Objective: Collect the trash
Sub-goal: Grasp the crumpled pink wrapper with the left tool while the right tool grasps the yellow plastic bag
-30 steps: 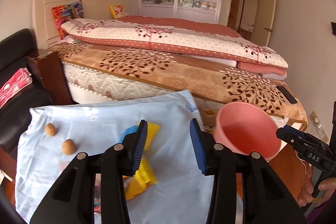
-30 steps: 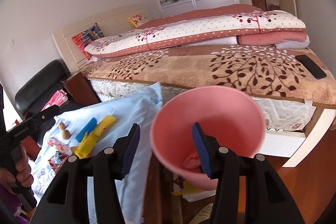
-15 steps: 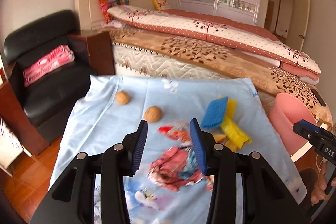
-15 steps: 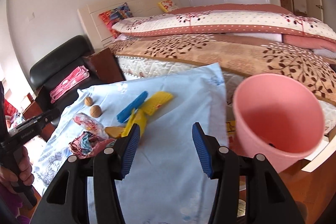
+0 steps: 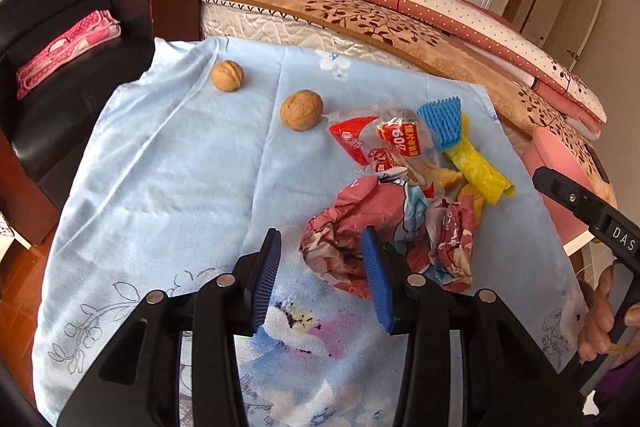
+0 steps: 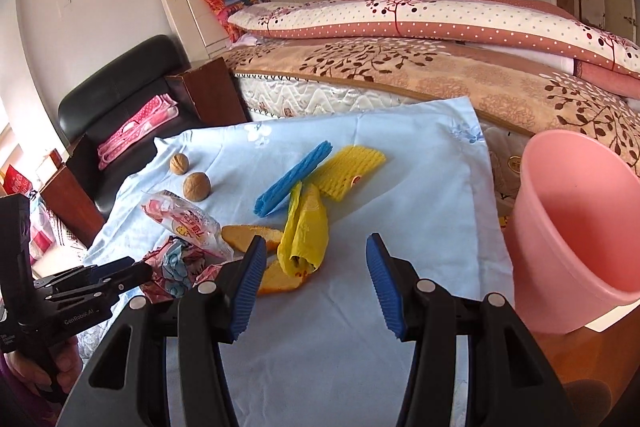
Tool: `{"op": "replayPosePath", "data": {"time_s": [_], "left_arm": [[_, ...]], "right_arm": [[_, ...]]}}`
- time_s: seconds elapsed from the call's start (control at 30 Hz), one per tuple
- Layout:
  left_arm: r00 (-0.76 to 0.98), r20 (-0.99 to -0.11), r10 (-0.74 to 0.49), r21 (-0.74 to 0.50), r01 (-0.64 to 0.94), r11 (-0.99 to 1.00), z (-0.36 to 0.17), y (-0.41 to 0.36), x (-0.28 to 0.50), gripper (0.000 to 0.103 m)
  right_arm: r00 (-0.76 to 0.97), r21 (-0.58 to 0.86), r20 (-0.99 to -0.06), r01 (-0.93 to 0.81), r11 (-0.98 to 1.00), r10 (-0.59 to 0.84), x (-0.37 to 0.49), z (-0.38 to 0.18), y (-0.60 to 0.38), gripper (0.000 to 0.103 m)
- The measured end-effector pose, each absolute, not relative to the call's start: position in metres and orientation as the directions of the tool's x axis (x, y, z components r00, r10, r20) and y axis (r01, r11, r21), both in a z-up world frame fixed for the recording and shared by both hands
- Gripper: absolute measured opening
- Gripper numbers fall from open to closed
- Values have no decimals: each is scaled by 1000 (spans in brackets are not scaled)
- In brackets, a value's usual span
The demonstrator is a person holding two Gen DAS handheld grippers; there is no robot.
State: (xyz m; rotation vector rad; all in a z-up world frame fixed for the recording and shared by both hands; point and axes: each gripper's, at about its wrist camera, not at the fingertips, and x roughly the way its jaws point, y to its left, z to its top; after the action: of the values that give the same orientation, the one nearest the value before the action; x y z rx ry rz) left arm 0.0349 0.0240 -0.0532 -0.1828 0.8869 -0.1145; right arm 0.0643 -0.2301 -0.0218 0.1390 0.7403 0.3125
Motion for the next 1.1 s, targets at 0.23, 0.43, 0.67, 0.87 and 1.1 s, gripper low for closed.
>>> {"op": "replayPosePath", "data": {"time_s": [0.23,0.43,0.67,0.87,1.1], "left_arm": [[603,-769,-213,-240,36,970,-58,23,43,42],[616,-757,-217,-256,27,966,-57,26,45,41],[640,-736,-222,-241,58,969,-48,29,34,23],[674,-711,-202,-190,92,977,-33,24,16,23],[695,-696,-180,-174,79,982,-21,29,-1,23]], "right_arm": [[680,228,-660,-226,947,321,73,-30,-225,55],[661,221,-678,-234,947,322,79,-36,-220,55],[642,215,-694,-247,945,326,87,-43,-211,55],[621,237,-710,-235,943,333,95,-47,-208,51],[583,263,-735,-225,938,346,98,-55,-211,17]]}}
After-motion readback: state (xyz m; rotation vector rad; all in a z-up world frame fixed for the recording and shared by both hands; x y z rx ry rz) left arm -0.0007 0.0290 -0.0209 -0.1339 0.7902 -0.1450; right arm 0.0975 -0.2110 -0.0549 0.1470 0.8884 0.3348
